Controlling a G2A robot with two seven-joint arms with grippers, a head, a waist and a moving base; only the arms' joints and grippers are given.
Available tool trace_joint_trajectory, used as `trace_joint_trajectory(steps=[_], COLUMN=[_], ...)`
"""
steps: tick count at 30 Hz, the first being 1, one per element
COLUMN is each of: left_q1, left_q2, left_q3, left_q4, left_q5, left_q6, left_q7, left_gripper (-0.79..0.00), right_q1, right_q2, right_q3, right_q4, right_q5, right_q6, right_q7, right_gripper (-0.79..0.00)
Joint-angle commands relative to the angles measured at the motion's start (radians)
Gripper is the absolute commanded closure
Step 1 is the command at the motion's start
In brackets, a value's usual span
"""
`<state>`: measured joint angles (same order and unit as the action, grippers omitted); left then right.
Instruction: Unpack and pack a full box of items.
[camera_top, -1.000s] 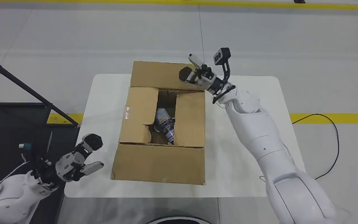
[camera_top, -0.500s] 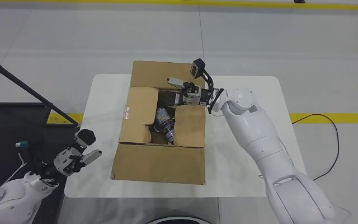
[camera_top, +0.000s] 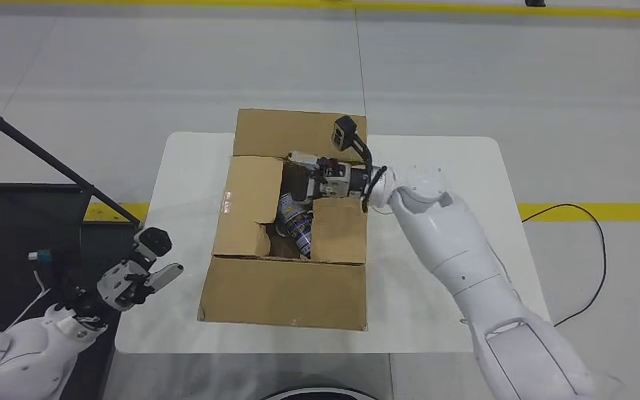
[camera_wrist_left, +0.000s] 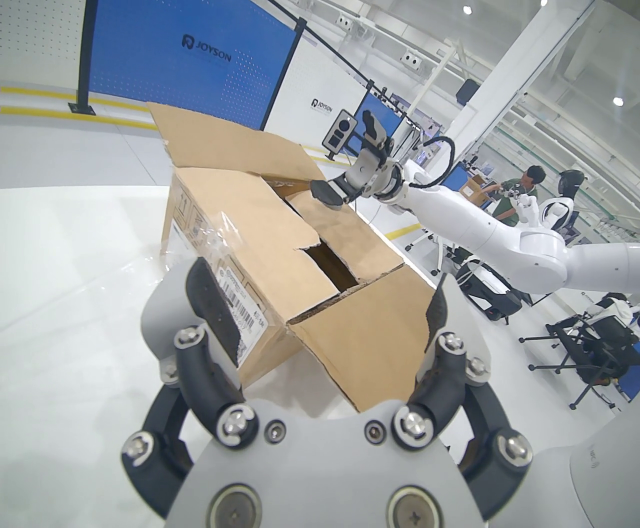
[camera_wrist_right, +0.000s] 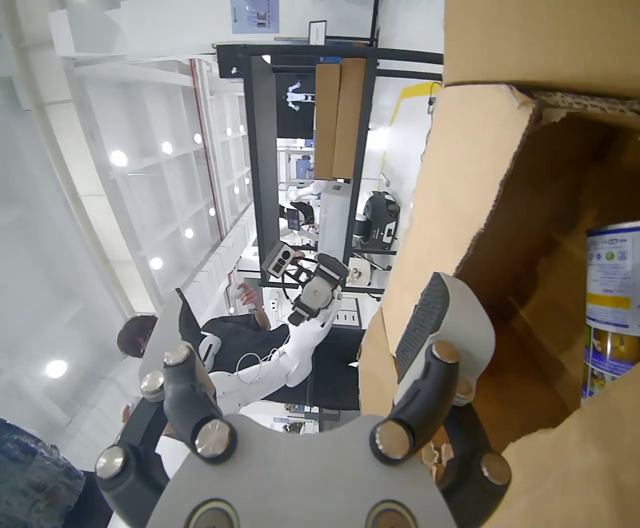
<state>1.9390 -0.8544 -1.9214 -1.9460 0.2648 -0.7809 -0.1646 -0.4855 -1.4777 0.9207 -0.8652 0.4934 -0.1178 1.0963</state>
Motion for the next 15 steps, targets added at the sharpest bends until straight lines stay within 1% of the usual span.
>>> trace_joint_trajectory(steps=[1, 6, 15], left_q1=[-0.005, -0.003, 0.026], left_q2=[-0.004, -0.016, -0.031], left_q3=[-0.001, -0.005, -0.026], left_q4=[-0.001, 0.002, 0.016], left_q5=[0.022, 0.059, 0.078], left_q6=[0.02, 0.07, 0.066], left_q7=[0.02, 0.071, 0.097], left_gripper=[-0.785, -0.785, -0.785], right_q1=[0.0, 0.005, 0.042], right_q2=[-0.002, -0.016, -0.063], right_q3=[-0.013, -0.048, -0.124], right_q4=[0.0, 0.023, 0.098], right_q5=[-0.013, -0.026, -0.037], right_q6=[0.029, 0.062, 0.047], right_q7=[0.006, 0.004, -0.048], right_gripper=[-0.785, -0.785, -0.785])
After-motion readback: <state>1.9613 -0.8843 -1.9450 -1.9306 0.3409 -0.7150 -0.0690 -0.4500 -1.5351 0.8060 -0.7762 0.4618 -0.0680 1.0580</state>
